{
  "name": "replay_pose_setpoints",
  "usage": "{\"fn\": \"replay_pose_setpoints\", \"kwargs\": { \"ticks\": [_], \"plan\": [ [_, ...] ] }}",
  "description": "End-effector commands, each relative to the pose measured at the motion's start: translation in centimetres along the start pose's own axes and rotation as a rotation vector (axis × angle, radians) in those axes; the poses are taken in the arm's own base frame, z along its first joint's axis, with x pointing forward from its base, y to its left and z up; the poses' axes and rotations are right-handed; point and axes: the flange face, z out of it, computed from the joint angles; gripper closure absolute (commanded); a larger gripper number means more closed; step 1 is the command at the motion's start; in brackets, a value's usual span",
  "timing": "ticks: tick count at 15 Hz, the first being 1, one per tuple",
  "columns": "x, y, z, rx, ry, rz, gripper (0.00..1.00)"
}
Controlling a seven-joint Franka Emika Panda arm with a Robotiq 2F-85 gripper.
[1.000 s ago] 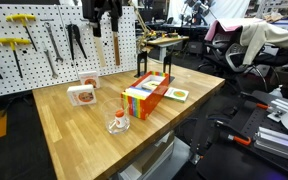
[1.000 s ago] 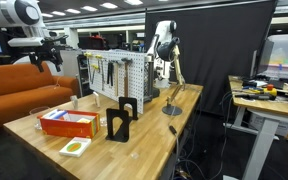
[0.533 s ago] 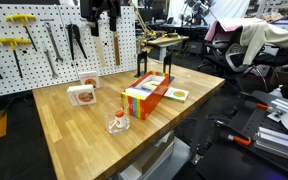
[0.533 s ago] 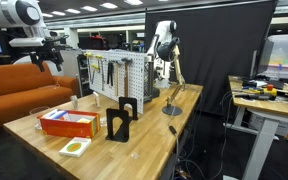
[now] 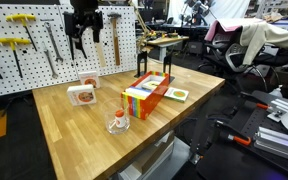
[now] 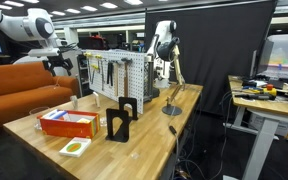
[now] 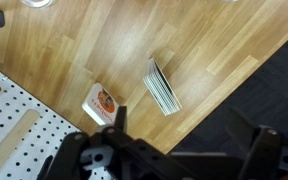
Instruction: Remove the book that's slightly open and put it on the black thing nearest to the box
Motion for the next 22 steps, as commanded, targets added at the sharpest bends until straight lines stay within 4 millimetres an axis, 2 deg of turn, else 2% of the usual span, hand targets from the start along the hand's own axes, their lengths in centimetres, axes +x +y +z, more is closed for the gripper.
{"fn": "replay_pose_setpoints", "kwargs": {
  "ticks": [1, 4, 5, 7, 12, 15, 22],
  "plan": [
    [3.1, 0.5, 2.4, -0.042, -0.010, -0.069, 0.00],
    [4.8, 1.4, 4.7, -0.100, 0.004, -0.107, 0.00],
    [3.6, 1.2, 4.4, -0.058, 0.007, -0.069, 0.00],
    [4.4, 1.4, 5.2, -0.075, 0.012, -0.082, 0.00],
    [4.7, 1.3, 5.0, -0.077, 0.017, -0.087, 0.00],
    [5.1, 1.5, 5.6, -0.103, 0.032, -0.080, 0.00],
    [7.4, 2.5, 10.1, -0.117, 0.022, -0.161, 0.00]
  ]
}}
